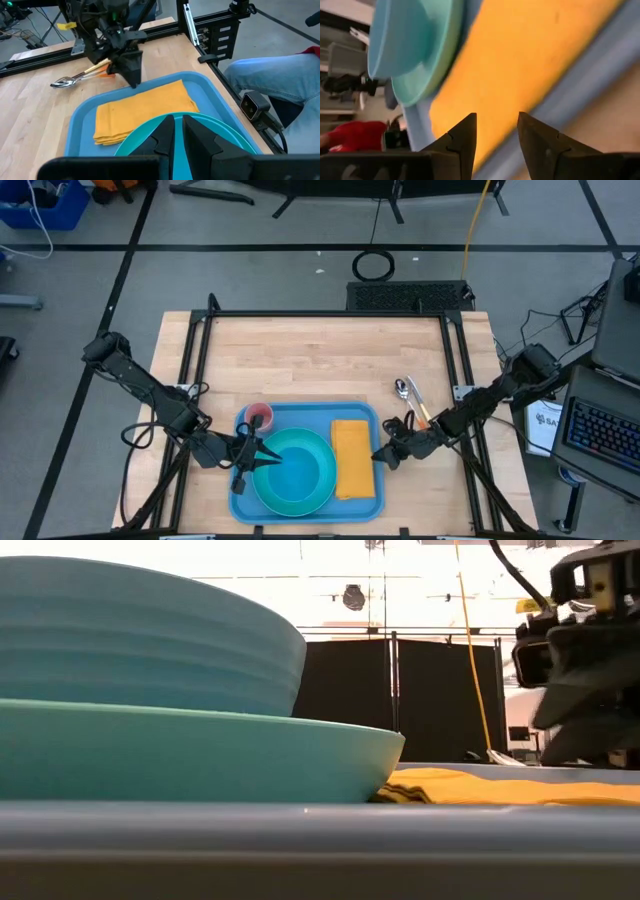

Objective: Set up tray
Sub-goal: Adjust the silverware on the table

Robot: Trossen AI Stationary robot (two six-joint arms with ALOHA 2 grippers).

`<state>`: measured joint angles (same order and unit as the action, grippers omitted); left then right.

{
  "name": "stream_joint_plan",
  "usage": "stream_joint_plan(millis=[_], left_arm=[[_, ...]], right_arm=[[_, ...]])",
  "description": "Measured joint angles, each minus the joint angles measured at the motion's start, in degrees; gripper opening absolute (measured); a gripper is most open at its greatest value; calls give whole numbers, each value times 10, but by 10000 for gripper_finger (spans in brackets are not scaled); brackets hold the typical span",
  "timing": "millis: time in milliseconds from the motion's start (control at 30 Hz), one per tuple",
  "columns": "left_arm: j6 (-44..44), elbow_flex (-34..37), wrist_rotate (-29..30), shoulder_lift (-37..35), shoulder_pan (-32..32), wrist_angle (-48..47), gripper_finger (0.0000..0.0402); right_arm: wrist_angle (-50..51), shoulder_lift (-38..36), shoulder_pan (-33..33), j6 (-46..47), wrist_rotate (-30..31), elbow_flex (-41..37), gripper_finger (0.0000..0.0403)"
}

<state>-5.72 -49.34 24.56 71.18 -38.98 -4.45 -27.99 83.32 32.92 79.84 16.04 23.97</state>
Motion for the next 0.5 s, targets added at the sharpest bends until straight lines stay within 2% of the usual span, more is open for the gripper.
stream_joint_plan(millis=[133, 233, 500], left_arm=[[0, 0, 0, 0, 0, 0, 42], [1, 0, 0, 0, 0, 0, 42], [0, 0, 0, 0, 0, 0, 42]], right_arm=[[-28, -1, -3, -34, 5, 0, 130], [-43, -1, -11, -64, 34, 0, 130], [-39, -25, -44, -152, 59, 0, 130]])
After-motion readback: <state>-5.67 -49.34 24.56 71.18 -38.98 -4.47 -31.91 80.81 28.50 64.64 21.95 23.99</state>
